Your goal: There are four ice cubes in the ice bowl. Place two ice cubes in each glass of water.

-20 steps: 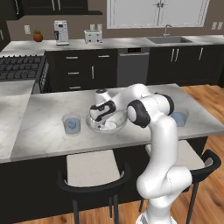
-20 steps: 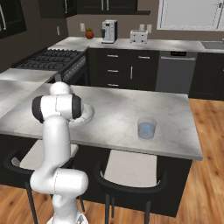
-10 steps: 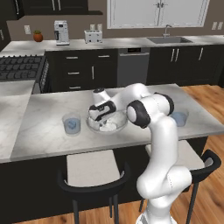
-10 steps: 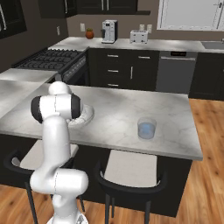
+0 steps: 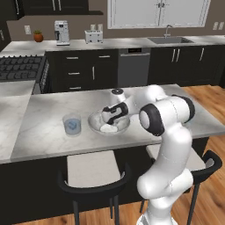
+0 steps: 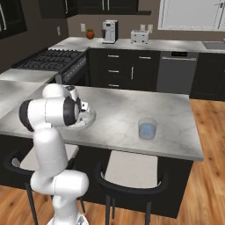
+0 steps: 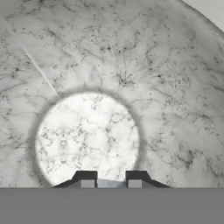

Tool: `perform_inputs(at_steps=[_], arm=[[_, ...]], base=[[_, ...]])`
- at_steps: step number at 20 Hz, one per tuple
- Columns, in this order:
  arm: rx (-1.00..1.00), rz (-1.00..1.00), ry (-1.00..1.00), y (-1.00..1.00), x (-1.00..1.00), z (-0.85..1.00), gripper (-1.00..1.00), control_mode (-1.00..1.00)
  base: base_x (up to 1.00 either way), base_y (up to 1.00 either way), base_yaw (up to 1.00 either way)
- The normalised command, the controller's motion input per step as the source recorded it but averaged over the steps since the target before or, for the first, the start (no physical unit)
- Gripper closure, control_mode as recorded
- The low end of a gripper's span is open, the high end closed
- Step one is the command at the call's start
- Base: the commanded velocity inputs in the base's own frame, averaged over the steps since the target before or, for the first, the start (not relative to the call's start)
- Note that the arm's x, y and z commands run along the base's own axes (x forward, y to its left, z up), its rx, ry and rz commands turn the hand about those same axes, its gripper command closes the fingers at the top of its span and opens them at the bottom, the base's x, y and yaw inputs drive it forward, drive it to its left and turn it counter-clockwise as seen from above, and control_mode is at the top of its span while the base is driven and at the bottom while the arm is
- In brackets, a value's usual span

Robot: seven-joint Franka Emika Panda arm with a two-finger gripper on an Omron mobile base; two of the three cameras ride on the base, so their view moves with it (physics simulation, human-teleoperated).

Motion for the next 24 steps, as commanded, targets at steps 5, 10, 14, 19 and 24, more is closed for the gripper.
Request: perform_inputs(at_steps=[5,10,14,19,24], arm=[[0.15,-0.34,-0.23,0.03,-0.57,1.0,1.0,-1.0],[0.02,-0.35,0.06,-0.2,-0.49,1.0,1.0,-1.0],[0.0,-0.37,0.19,-0.53,-0.2,1.0,1.0,-1.0],[0.0,-0.26,0.23,-0.92,-0.05,0.66,1.0,-1.0],[0.0,-0.14,0.06,-1.0,-0.45,0.02,1.0,-1.0]], base=[[0.0,0.0,0.0],[0.0,0.0,0.0],[0.0,0.0,0.0],[0.0,0.0,0.0],[0.0,0.0,0.0]])
